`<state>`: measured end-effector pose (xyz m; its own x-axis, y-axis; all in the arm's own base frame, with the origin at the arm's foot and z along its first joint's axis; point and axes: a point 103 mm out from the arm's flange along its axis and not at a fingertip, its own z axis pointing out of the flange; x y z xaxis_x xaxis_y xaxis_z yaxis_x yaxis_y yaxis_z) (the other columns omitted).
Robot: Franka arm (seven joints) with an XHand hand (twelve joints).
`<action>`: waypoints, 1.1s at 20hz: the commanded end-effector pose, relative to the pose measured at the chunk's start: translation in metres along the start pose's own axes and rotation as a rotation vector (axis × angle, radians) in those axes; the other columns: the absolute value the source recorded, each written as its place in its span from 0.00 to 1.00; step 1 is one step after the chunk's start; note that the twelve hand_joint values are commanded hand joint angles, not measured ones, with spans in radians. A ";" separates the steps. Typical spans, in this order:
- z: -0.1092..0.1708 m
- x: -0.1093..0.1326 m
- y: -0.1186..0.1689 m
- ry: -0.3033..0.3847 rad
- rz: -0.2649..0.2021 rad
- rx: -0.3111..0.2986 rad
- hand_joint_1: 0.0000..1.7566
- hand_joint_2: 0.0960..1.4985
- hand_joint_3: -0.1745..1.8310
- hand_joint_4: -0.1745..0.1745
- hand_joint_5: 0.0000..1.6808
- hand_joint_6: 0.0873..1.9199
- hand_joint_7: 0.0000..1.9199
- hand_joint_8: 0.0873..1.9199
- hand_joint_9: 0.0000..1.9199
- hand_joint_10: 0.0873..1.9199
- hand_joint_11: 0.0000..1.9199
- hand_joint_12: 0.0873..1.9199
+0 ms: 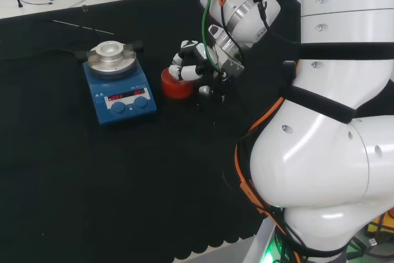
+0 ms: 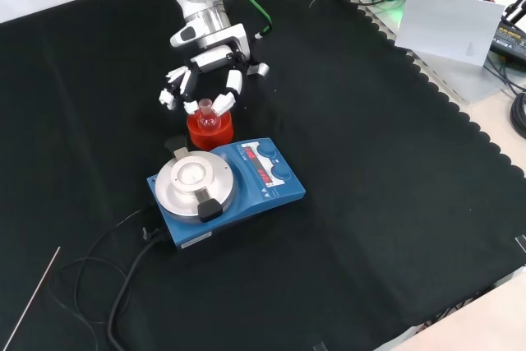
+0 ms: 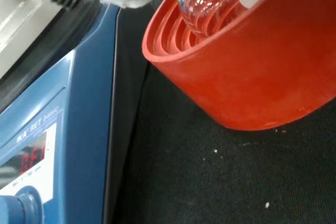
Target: Pick up the round-bottom flask.
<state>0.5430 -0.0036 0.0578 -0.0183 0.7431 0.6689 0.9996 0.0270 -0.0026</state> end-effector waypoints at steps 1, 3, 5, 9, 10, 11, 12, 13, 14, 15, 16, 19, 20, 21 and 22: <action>0.001 -0.001 0.000 0.000 0.003 0.000 0.52 0.41 0.41 0.62 0.49 0.38 0.13 0.22 0.22 0.26 0.00 0.69; 0.000 -0.001 0.000 -0.006 0.007 -0.006 0.52 0.41 0.41 0.63 0.50 0.38 0.13 0.22 0.22 0.26 0.00 0.69; -0.001 -0.001 0.000 -0.007 0.007 -0.014 0.52 0.42 0.41 0.64 0.52 0.38 0.14 0.23 0.23 0.26 0.01 0.69; -0.003 0.002 -0.002 -0.022 0.004 -0.065 0.57 0.60 0.23 0.94 0.59 0.46 0.16 0.24 0.25 0.27 0.03 0.69; -0.003 0.003 -0.002 -0.027 0.001 -0.066 0.58 0.63 0.19 0.97 0.60 0.47 0.17 0.24 0.26 0.26 0.04 0.69; -0.003 0.005 -0.002 -0.028 -0.002 -0.067 0.58 0.65 0.17 0.99 0.61 0.46 0.18 0.25 0.27 0.26 0.05 0.68; -0.003 0.006 -0.002 -0.030 -0.004 -0.066 0.59 0.65 0.16 1.00 0.61 0.46 0.19 0.25 0.28 0.26 0.06 0.68; -0.003 0.008 -0.001 -0.031 -0.008 -0.066 0.59 0.66 0.15 1.00 0.62 0.46 0.19 0.25 0.29 0.26 0.07 0.68; -0.004 0.009 -0.001 -0.029 -0.012 -0.065 0.59 0.66 0.15 1.00 0.62 0.45 0.20 0.25 0.29 0.25 0.07 0.68; -0.004 0.011 -0.001 -0.028 -0.016 -0.065 0.59 0.66 0.14 1.00 0.62 0.45 0.20 0.25 0.30 0.25 0.08 0.68; -0.006 0.013 -0.001 -0.025 -0.020 -0.065 0.59 0.66 0.14 1.00 0.62 0.45 0.20 0.25 0.30 0.25 0.08 0.68; -0.011 0.020 0.000 -0.025 -0.029 -0.061 0.59 0.66 0.14 1.00 0.63 0.44 0.20 0.25 0.30 0.25 0.08 0.68; -0.013 0.023 0.000 -0.028 -0.029 -0.058 0.59 0.66 0.14 1.00 0.63 0.44 0.20 0.25 0.30 0.25 0.08 0.68; -0.016 0.025 0.000 -0.031 -0.030 -0.055 0.59 0.66 0.14 1.00 0.63 0.44 0.20 0.25 0.30 0.25 0.08 0.68; -0.018 0.028 0.000 -0.034 -0.029 -0.052 0.59 0.66 0.14 1.00 0.63 0.43 0.20 0.25 0.30 0.25 0.09 0.68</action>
<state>0.5441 0.0020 0.0784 -0.0440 0.7610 0.6473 0.9980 0.0039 0.0633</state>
